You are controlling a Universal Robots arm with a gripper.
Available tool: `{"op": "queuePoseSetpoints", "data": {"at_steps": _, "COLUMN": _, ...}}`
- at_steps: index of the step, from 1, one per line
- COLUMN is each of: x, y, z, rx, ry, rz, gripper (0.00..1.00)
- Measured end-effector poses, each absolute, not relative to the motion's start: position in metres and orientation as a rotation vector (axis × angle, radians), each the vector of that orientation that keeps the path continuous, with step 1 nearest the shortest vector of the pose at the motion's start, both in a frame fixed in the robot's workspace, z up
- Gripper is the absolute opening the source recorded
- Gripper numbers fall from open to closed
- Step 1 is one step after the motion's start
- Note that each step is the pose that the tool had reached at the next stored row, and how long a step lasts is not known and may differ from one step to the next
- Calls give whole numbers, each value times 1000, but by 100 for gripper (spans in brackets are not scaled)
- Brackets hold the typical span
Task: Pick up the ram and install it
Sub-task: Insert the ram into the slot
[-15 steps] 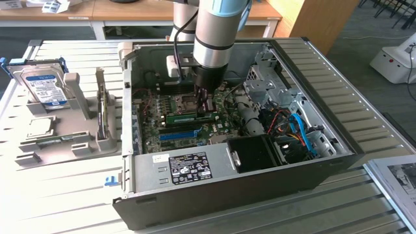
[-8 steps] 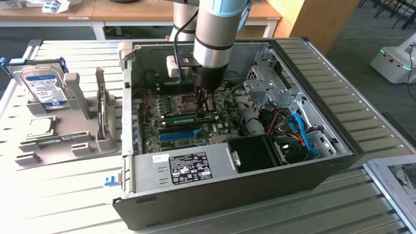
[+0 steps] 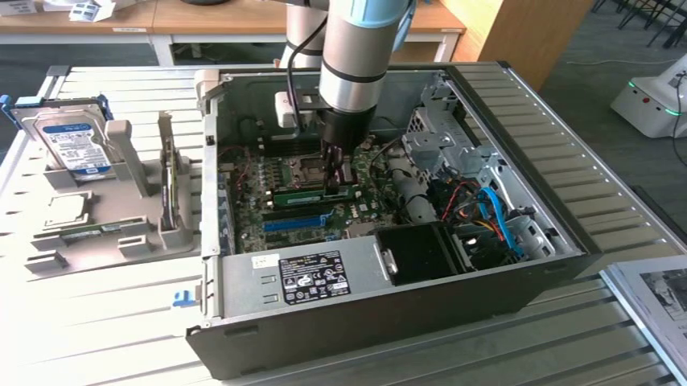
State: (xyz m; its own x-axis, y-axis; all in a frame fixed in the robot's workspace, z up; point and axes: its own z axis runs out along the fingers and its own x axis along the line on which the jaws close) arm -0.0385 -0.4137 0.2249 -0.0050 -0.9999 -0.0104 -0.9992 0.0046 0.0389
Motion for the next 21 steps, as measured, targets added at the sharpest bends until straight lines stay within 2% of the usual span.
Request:
{"op": "queuePoseSetpoints", "data": {"at_steps": 10, "x": -38, "y": -414, "z": 227, "rx": 2202, "ry": -2212, "rz": -54, "gripper": 19}}
{"op": "queuePoseSetpoints", "data": {"at_steps": 21, "x": -38, "y": -414, "z": 246, "rx": 2202, "ry": -2212, "rz": -54, "gripper": 19}}
